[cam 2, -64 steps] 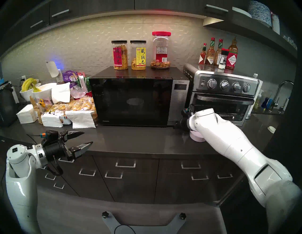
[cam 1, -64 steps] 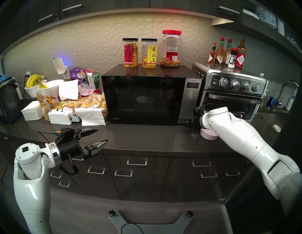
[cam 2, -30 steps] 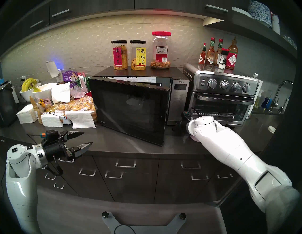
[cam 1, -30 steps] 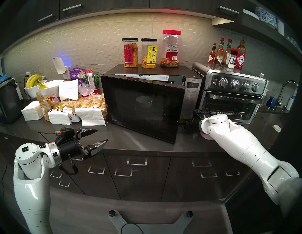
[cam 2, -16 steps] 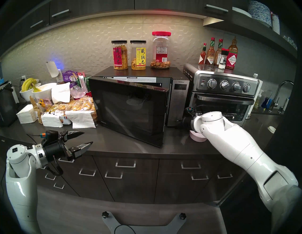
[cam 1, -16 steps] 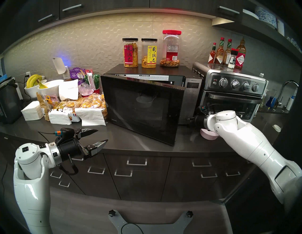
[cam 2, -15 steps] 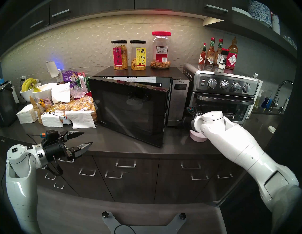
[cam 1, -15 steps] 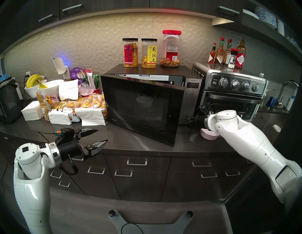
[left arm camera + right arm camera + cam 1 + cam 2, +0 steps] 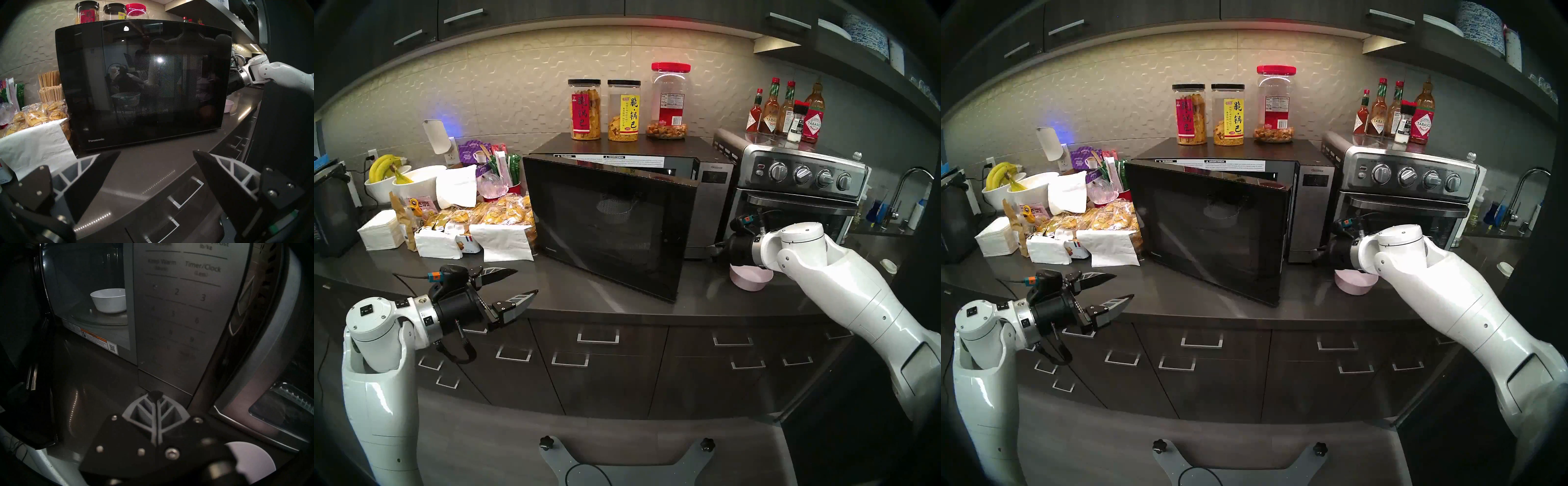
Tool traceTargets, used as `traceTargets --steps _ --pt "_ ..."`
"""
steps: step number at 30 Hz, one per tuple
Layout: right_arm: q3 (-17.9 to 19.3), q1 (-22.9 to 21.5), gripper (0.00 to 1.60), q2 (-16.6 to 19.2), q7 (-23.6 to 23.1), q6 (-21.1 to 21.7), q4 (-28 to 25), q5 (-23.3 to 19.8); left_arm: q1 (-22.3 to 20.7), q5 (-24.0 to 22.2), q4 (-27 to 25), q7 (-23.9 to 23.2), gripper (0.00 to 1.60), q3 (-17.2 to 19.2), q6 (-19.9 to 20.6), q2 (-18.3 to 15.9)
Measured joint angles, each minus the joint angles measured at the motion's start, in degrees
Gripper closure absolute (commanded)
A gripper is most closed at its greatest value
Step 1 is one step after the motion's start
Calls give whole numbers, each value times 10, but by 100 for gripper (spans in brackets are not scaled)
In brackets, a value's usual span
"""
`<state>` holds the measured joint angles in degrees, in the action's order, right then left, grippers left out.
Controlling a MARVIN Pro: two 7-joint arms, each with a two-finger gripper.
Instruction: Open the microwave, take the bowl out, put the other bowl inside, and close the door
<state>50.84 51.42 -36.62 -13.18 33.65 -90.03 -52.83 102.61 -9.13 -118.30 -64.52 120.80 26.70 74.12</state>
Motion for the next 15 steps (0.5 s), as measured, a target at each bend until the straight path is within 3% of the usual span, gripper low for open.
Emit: traceTargets --steps 15 --pt "12 2 160 10 -70 -16 6 -32 0 0 0 0 0 0 0 0"
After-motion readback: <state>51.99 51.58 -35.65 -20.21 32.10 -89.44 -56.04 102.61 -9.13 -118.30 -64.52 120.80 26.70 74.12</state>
